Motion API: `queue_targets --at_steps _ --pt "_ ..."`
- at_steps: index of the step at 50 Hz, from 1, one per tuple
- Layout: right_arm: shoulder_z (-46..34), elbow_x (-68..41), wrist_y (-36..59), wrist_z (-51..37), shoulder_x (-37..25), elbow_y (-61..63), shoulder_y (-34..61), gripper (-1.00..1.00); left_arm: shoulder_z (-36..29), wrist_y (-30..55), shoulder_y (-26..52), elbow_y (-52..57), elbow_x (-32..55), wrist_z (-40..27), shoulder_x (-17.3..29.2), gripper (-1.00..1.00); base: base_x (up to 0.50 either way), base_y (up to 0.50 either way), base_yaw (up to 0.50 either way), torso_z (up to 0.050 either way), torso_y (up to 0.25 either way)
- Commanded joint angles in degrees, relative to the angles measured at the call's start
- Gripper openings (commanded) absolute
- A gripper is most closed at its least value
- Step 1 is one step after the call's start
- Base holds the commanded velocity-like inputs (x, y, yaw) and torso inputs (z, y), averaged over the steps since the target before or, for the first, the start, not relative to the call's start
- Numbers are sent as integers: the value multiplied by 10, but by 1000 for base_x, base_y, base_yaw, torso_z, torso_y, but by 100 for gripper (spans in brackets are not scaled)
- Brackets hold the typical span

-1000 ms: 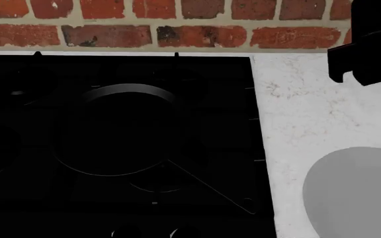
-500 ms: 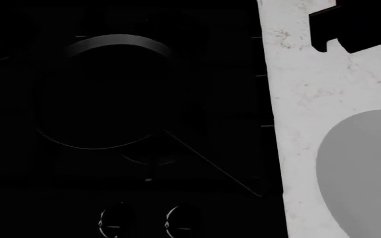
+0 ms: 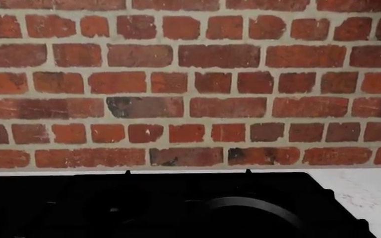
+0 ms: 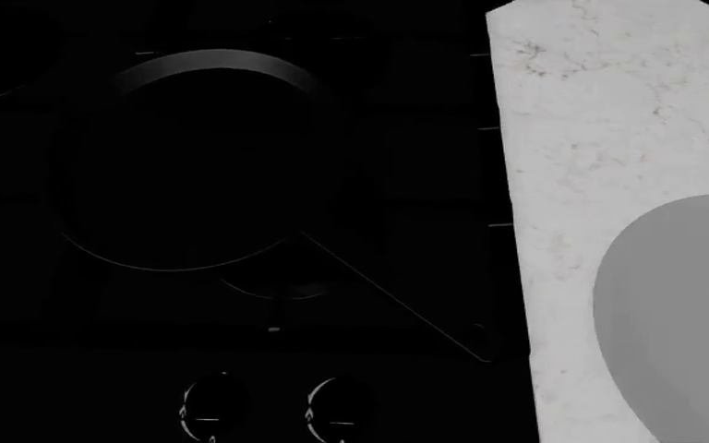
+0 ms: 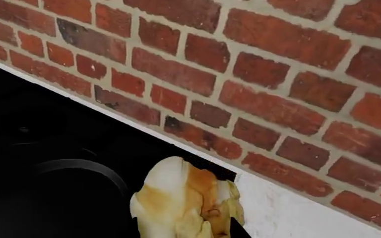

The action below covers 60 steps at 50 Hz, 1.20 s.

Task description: Pick the ginger from the plate and place it in the pan.

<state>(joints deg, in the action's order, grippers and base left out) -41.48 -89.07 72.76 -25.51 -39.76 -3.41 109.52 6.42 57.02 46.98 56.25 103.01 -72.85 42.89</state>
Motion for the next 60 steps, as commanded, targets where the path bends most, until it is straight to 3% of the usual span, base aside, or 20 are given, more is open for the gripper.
queue_targets --at_steps 1,21,60 --pt "-101 155 -43 195 112 -145 23 -100 4 0 -6 -2 -4 8 1 100 0 0 0 0 0" --pt "-237 297 -127 443 280 -393 90 -100 4 0 -16 -3 -11 10 0 100 0 0 0 0 0" --pt "-308 346 -169 567 373 -471 84 -100 11 2 -40 -1 -41 36 -8 100 0 0 0 0 0"
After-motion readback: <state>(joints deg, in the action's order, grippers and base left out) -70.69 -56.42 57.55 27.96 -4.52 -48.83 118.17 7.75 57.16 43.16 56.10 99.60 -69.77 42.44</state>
